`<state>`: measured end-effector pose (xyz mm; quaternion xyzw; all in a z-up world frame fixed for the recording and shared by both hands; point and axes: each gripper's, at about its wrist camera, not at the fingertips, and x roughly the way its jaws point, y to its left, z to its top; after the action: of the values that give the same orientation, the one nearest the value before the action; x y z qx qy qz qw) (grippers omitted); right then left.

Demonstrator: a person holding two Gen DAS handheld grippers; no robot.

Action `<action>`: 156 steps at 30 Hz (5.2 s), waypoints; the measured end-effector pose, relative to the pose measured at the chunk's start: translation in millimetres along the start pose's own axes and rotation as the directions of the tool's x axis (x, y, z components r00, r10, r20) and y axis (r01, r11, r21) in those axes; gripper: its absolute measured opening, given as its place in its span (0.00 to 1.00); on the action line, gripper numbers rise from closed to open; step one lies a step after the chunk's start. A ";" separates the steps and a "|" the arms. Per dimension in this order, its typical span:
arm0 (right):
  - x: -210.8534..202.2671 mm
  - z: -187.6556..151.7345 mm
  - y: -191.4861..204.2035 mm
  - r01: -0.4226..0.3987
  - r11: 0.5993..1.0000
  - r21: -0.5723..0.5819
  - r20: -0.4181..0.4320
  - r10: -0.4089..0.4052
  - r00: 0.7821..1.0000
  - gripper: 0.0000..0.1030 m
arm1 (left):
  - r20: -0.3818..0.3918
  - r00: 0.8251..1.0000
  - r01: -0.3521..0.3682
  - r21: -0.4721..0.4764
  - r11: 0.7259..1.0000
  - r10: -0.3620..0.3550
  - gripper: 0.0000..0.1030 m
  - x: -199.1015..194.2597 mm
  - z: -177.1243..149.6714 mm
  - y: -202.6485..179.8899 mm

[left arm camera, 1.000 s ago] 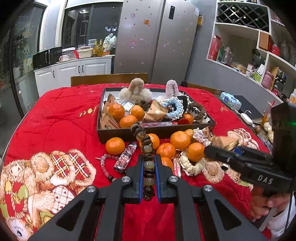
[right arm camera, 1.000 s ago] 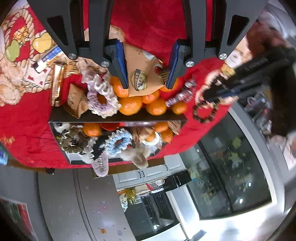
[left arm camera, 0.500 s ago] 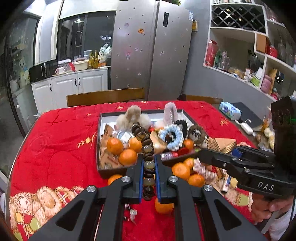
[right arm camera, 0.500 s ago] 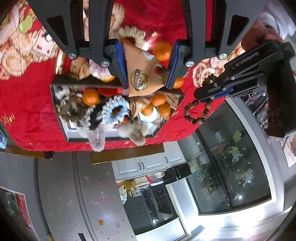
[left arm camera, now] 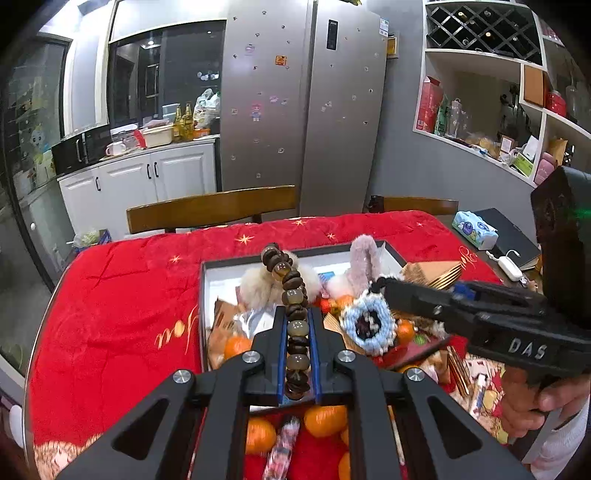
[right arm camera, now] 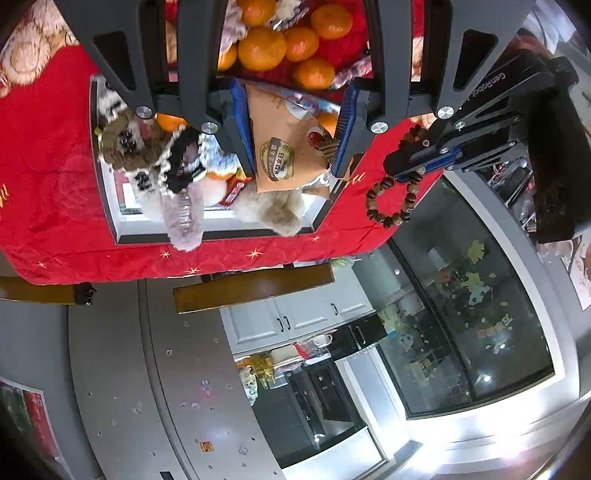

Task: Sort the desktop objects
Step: 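Carry the packet and bracelet with both grippers over the dark tray box, then open the right gripper to drop the packet while the left releases the bracelet, then withdraw both open grippers from the box back toward the loose items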

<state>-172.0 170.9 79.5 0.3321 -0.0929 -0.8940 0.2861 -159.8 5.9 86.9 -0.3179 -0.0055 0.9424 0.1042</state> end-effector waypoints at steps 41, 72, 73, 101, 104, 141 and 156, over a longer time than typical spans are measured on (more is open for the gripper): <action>110.3 1.9 -35.9 0.133 0.983 -0.123 -0.130 -0.149 0.980 0.38 | -0.181 0.982 0.034 -0.064 0.997 -0.045 0.10 131.6 -10.8 25.2; 99.4 1.3 -44.6 0.069 0.995 -0.074 -0.122 -0.078 0.989 0.71 | -0.195 0.981 -0.019 -0.026 0.999 0.014 0.56 125.1 -8.1 17.9; 98.0 2.0 -45.8 0.069 0.995 -0.074 -0.123 -0.077 0.989 0.75 | -0.198 0.980 -0.033 -0.033 0.999 0.026 0.63 124.1 -7.1 19.5; 42.9 23.1 -51.5 0.091 0.995 -0.047 0.043 -0.089 0.995 1.00 | -0.049 0.999 -0.003 -0.037 0.999 0.001 1.00 76.0 14.6 29.5; 29.8 26.4 -49.7 0.056 0.998 -0.026 0.058 -0.054 0.997 1.00 | -0.018 1.000 0.001 -0.045 0.999 -0.002 1.00 60.5 21.2 29.6; -180.3 -51.4 38.2 0.182 0.971 -0.152 0.394 -0.110 0.913 1.00 | 0.147 0.987 -0.053 -0.036 0.998 0.057 1.00 -140.3 -62.9 -8.9; -138.9 -87.7 -1.6 0.190 0.981 -0.046 0.297 -0.168 0.940 1.00 | -0.001 0.993 -0.117 -0.048 0.992 0.118 1.00 -84.0 -105.1 7.0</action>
<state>-30.4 253.9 87.1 0.1931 -0.0704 -0.9583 0.1987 -32.8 -23.7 52.7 -0.3192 -0.0094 0.9467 0.0409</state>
